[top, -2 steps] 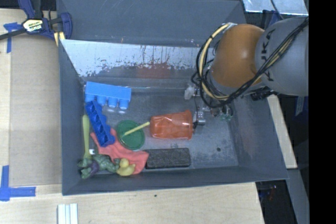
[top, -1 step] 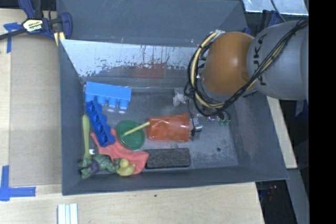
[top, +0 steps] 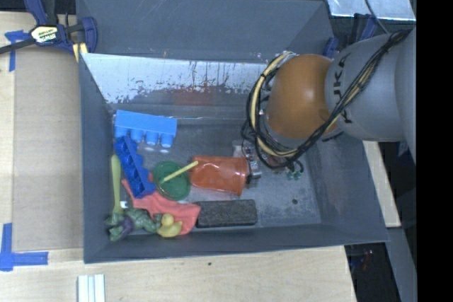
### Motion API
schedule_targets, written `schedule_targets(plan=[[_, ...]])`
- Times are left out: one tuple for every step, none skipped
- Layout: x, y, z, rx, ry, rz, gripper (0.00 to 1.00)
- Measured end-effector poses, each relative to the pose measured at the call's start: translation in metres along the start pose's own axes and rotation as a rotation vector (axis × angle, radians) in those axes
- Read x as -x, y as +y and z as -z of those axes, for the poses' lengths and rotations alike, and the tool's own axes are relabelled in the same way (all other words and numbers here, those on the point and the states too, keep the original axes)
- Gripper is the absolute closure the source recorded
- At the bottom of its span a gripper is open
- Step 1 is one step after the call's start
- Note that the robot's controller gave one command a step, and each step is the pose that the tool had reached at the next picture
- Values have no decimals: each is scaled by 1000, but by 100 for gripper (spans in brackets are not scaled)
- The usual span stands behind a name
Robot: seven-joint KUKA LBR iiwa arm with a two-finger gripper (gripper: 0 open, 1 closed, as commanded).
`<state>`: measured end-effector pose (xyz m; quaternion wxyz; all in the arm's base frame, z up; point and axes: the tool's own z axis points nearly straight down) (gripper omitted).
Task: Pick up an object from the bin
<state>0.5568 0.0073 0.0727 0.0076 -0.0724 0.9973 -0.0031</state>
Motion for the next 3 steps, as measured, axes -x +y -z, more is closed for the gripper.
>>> schedule_targets(plan=[[0, 0, 0, 0, 0, 0, 100], [-11, 18, 57, 1, 6, 11, 100], [-9, 0, 147, 0, 3, 41, 100]])
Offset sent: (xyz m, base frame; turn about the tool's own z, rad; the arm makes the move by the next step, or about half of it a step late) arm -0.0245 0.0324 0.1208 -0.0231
